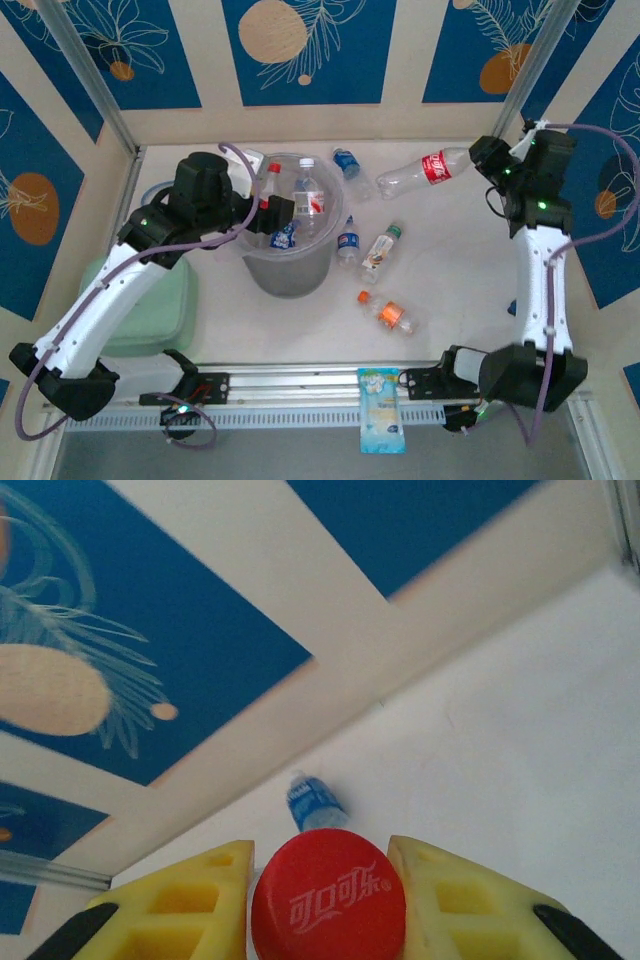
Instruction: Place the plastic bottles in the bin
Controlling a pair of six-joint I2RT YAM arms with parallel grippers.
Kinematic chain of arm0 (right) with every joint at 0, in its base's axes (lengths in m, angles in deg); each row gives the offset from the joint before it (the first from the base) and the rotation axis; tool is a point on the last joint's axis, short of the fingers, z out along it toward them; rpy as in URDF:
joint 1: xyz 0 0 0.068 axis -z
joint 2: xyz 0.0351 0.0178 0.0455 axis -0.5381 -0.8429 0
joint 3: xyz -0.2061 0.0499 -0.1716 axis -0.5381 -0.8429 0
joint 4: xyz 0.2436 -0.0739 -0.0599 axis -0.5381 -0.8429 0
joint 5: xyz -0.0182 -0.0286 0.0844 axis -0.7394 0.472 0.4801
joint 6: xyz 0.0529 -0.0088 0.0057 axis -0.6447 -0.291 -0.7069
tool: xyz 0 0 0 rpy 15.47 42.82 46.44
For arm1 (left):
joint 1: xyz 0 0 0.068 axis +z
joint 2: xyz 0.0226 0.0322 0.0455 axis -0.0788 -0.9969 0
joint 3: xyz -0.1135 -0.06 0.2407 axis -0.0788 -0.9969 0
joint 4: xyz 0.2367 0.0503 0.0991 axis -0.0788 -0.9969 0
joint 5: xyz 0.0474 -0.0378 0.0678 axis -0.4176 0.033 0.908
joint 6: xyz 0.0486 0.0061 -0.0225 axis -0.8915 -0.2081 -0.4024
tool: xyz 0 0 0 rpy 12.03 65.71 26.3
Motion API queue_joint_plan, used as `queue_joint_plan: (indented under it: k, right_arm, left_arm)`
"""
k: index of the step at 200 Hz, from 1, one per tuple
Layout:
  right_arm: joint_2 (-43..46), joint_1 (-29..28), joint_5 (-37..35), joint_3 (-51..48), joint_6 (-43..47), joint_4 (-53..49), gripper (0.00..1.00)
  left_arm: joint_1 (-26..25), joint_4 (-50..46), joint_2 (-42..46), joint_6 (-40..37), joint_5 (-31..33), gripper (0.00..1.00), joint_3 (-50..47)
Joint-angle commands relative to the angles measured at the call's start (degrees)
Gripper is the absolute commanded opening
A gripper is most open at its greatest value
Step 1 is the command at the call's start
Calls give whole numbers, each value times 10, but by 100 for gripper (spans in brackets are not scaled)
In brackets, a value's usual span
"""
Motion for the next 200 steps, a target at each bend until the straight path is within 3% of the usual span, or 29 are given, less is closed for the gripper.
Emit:
queue_joint_plan:
  k: [1, 27, 48, 104, 150, 200]
  right_arm:
    - [41, -2, 44, 39, 81, -18, 0]
    - [64, -13, 128, 70, 62, 9, 0]
    - [68, -69, 157, 95, 71, 20, 0]
    - [17, -301, 77, 177, 190, -22, 0]
    - [-70, -405, 26, 220, 255, -44, 0]
    - [-158, -470, -8, 256, 329, -97, 0]
  left_arm:
    - [31, -43, 22, -23, 57, 90, 27]
    - [97, -63, 41, -23, 66, 90, 4]
    - [141, -57, 53, -14, 53, 88, -33]
    - [150, -29, 67, 20, 30, 79, -128]
    - [150, -8, 77, 43, -2, 72, -161]
    - [150, 3, 79, 56, -20, 69, -176]
